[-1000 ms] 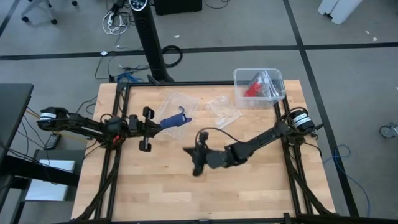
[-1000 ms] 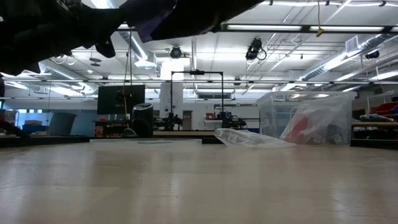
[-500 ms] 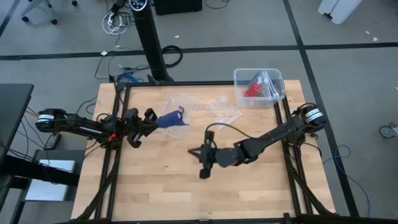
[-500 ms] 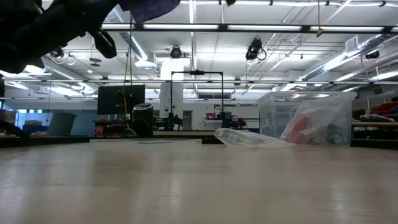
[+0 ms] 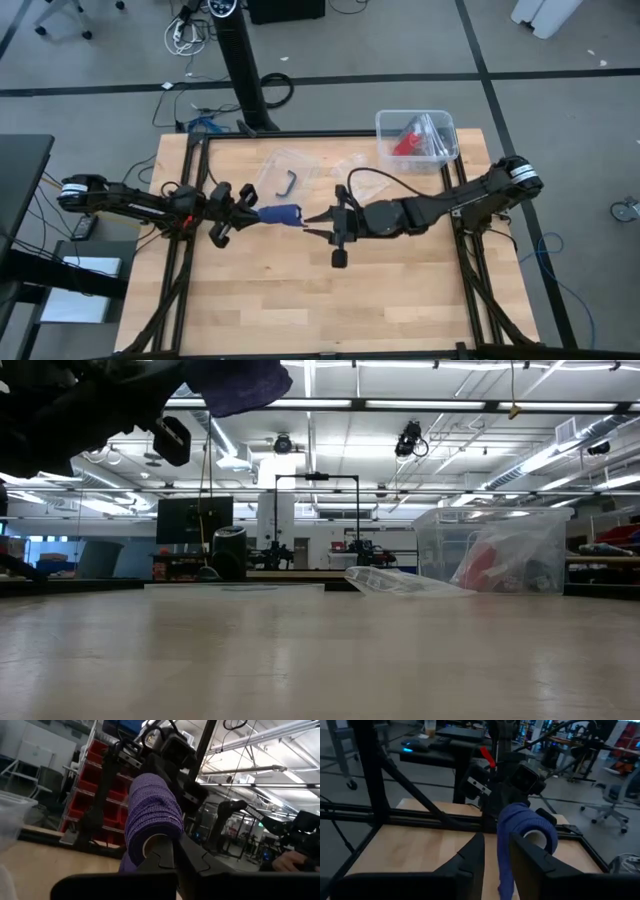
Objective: Roll bandage
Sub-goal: Roll the blue bandage
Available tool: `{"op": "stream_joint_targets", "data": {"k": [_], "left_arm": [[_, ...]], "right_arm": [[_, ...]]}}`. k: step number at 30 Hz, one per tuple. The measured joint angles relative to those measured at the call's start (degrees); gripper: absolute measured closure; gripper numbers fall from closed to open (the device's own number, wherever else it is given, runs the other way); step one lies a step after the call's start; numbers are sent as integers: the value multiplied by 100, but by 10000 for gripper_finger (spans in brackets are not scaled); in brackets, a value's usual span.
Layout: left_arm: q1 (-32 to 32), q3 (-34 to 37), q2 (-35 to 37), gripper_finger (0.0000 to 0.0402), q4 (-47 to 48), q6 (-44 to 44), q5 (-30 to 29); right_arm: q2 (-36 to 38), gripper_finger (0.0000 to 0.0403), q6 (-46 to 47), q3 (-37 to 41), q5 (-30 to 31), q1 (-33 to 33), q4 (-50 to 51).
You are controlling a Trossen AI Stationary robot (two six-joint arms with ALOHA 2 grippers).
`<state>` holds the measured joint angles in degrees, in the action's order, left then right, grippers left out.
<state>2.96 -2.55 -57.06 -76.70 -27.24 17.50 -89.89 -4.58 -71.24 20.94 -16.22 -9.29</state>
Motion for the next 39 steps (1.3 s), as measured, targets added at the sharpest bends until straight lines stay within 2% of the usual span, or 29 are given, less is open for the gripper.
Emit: {"op": "stream_joint_targets", "data": {"k": [10, 16, 20, 25, 32, 39], "left_arm": [[-6, -2, 2, 401, -7, 89, -59], [-6, -48, 4, 401, 146, 160, -127], [-6, -121, 4, 401, 247, 222, -111], [-6, -149, 5, 401, 316, 302, -103], [-8, -160, 4, 401, 312, 311, -142], [-8, -162, 2, 401, 303, 334, -214]], "right_arm": [[-92, 317, -7, 0, -42, 243, 27], [-184, 318, 198, 0, -351, 537, -35], [-184, 319, 463, 0, -822, 695, -35], [-181, 321, 552, 0, -1011, 744, -43], [-168, 320, 996, 0, -1581, 792, 14], [-164, 295, 1334, 0, -1878, 850, 13]]}}
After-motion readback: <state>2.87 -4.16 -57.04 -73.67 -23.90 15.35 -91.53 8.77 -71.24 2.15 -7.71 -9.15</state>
